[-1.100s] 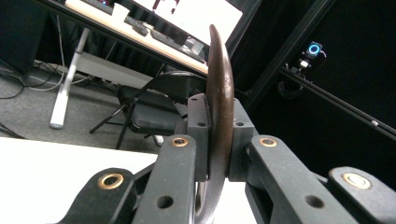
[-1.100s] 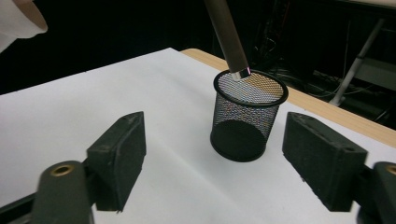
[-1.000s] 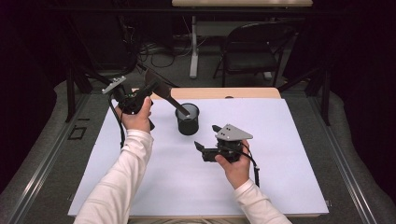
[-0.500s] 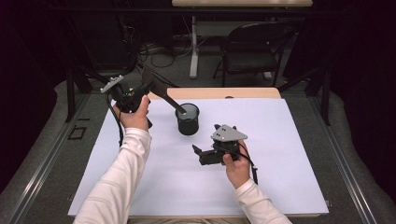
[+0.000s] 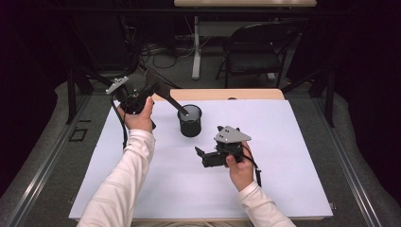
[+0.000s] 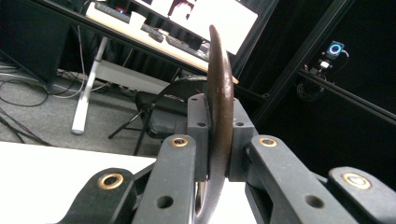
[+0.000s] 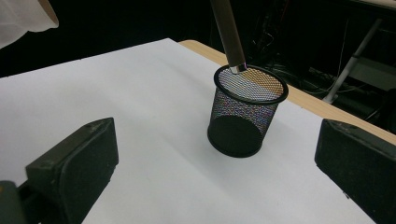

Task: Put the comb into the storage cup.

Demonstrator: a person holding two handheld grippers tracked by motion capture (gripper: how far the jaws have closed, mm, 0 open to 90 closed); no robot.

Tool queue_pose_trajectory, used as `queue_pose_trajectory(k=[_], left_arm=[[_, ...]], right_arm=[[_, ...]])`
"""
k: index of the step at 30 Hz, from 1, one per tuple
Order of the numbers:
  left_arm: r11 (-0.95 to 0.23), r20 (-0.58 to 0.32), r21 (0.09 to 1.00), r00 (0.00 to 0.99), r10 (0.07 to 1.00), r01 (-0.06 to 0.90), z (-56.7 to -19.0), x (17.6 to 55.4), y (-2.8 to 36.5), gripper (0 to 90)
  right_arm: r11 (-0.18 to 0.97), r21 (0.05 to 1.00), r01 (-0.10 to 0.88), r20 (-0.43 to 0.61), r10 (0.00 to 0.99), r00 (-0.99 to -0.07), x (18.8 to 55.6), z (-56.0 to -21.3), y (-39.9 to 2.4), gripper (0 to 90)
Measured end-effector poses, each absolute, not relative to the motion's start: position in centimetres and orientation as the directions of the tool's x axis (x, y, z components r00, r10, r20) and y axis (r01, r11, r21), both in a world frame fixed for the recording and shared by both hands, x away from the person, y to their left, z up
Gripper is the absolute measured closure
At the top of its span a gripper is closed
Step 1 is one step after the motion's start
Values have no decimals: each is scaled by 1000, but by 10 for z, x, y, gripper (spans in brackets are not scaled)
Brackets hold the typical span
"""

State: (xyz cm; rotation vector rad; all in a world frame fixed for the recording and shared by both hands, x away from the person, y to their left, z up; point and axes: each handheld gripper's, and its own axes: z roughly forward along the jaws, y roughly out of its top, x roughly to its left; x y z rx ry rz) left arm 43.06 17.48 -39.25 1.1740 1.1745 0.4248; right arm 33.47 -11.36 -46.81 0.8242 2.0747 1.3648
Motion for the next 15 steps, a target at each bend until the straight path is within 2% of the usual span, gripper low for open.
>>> queue_pose_trajectory(k=[15], left_arm=[[398, -486, 869, 359, 797, 294, -399, 442, 169, 842]], right_arm=[[302, 930, 208, -85, 730, -678, 335, -468, -115, 0]])
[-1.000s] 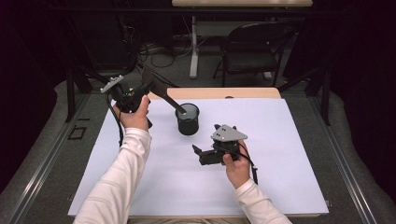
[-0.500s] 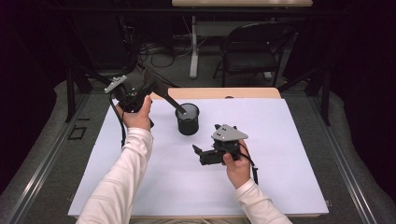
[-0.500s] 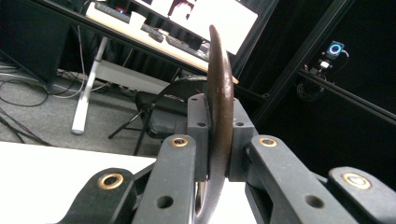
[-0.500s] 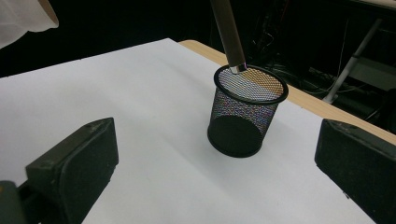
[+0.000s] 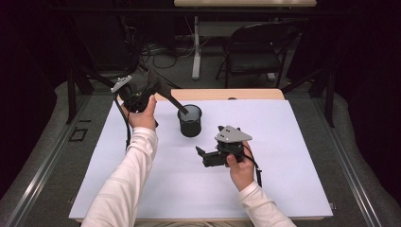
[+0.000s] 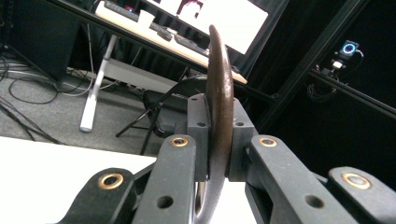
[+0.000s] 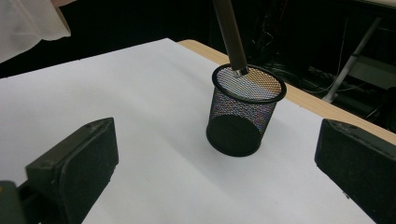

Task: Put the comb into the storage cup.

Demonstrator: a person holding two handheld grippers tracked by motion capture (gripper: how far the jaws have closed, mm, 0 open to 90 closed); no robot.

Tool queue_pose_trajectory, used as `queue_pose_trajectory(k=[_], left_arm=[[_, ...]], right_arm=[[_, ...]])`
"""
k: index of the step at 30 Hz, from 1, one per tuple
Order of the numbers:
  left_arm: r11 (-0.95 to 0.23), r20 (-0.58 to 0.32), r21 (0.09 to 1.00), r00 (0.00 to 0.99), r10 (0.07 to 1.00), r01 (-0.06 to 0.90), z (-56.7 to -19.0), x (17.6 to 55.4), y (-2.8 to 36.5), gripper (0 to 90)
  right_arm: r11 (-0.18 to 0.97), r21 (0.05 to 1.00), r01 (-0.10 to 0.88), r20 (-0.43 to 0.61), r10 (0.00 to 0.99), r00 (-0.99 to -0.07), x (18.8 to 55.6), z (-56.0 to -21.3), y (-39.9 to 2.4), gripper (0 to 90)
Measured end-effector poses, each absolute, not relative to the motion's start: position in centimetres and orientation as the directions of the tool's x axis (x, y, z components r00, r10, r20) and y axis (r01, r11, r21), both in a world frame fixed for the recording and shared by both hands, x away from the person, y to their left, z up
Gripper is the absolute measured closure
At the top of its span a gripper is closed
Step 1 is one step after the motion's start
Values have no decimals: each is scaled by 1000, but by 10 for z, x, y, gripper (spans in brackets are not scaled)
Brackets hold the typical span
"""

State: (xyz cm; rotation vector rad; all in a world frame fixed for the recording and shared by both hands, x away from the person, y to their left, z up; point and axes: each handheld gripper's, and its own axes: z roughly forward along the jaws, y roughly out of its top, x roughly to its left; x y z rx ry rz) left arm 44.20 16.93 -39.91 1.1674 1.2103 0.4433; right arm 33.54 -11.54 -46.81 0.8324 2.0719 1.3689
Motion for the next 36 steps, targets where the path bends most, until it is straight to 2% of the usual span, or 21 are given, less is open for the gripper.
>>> queue_pose_trajectory(k=[36], left_arm=[[354, -480, 858, 339, 809, 372, -427, 459, 137, 842]], right_arm=[[284, 935, 211, -69, 732, -678, 336, -466, -121, 0]])
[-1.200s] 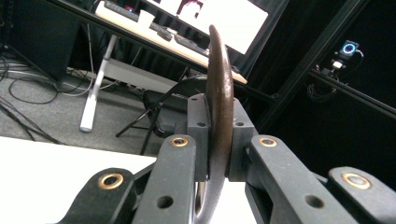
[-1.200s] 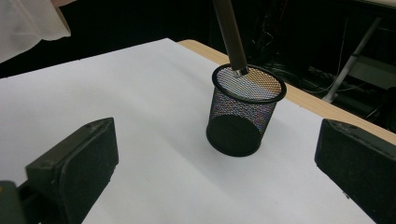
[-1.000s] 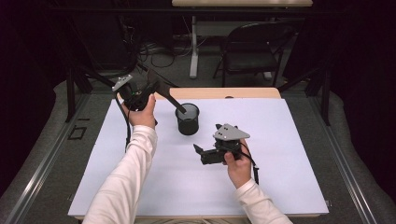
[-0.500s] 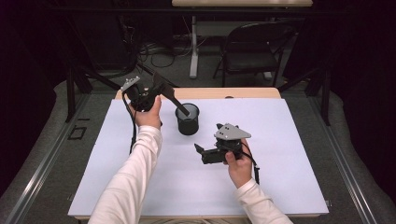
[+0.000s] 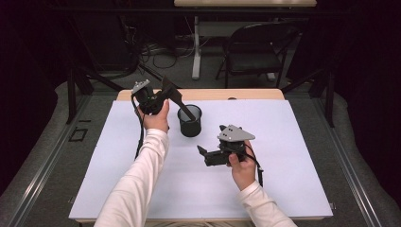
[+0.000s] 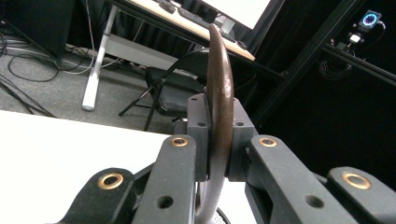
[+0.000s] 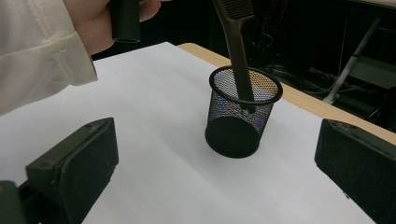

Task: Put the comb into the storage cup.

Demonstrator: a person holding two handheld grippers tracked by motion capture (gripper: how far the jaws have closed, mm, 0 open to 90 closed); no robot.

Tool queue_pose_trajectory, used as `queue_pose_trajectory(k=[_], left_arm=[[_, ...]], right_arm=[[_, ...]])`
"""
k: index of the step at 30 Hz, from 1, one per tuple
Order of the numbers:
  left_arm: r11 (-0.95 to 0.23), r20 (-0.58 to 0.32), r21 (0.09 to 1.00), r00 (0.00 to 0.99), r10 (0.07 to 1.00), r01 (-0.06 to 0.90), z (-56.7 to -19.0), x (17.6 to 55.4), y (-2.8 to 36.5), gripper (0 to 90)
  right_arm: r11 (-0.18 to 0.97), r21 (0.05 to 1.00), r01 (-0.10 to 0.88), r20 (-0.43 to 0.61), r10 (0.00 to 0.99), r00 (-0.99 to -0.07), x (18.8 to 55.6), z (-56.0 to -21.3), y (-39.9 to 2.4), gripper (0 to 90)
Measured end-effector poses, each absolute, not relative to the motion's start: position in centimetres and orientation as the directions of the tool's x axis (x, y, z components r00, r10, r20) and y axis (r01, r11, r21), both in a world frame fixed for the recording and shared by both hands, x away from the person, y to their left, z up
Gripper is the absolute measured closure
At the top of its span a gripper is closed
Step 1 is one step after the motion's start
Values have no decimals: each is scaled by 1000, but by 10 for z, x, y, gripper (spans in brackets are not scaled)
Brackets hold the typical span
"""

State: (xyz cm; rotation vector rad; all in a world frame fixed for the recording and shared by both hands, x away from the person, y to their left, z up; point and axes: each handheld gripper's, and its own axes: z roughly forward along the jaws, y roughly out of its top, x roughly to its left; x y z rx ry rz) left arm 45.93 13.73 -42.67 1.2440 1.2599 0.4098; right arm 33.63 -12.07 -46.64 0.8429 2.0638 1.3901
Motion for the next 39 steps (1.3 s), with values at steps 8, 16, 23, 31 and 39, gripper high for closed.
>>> queue_pose_trajectory(k=[8, 16, 23, 31, 39], left_arm=[[340, -472, 860, 338, 814, 382, -432, 461, 132, 842], [332, -471, 855, 329, 818, 399, -439, 463, 129, 842], [336, -480, 847, 323, 815, 412, -443, 465, 127, 843], [330, -482, 843, 324, 814, 425, -449, 466, 122, 842], [332, -487, 837, 316, 815, 434, -454, 467, 124, 842]], right_arm=[[280, 936, 211, -65, 729, -681, 336, -466, -122, 0], [284, 935, 210, -67, 726, -684, 336, -467, -121, 0], [282, 935, 215, -61, 725, -686, 336, -467, -122, 0], [281, 935, 215, -59, 722, -689, 336, -467, -122, 0], [285, 935, 213, -62, 720, -691, 337, -467, -122, 0]])
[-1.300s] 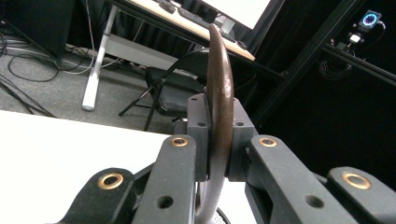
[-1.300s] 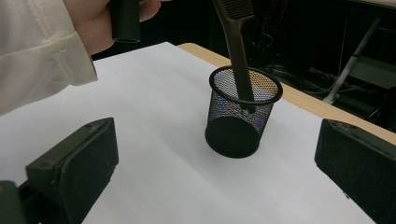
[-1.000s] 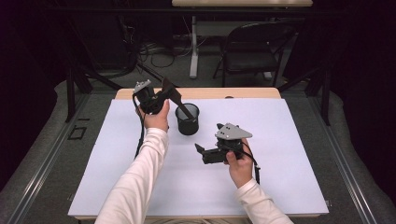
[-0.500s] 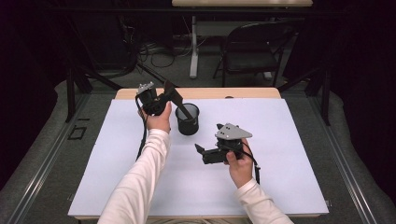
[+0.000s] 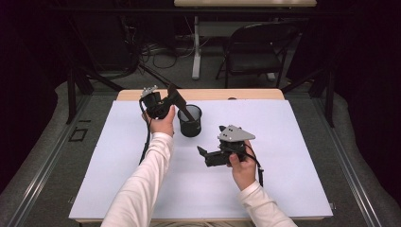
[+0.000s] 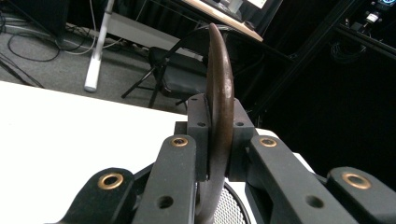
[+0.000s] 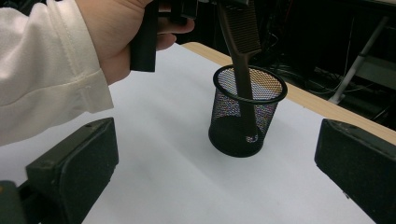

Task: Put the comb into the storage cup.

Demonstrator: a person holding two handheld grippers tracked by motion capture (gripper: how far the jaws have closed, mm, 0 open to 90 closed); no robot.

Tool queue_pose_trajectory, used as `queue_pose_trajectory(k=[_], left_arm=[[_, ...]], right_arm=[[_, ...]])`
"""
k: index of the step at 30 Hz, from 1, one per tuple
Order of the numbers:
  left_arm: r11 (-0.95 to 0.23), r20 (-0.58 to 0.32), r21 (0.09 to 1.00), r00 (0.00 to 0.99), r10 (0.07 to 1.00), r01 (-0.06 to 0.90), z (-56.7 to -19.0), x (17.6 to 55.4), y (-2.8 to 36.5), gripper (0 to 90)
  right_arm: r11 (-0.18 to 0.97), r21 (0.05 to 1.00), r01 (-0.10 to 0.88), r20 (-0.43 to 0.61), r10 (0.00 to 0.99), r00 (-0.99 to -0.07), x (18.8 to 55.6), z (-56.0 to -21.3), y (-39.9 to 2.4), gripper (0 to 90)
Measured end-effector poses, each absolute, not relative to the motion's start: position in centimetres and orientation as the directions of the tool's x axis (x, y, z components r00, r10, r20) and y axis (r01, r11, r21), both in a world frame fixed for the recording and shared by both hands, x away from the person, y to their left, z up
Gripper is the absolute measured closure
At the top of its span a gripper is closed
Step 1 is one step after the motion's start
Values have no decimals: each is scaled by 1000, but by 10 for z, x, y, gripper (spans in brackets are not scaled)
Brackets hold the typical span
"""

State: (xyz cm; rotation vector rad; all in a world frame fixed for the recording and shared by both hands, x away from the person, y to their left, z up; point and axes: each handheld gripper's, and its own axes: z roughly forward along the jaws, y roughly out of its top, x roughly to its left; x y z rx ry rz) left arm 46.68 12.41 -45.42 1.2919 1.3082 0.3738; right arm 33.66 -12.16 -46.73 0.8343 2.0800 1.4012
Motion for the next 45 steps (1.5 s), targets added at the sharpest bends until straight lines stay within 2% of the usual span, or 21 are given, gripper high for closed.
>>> queue_pose_trajectory(k=[45], left_arm=[[359, -519, 809, 279, 808, 466, -466, 468, 129, 840]], right_arm=[[296, 931, 215, -64, 711, -701, 337, -469, -119, 4]])
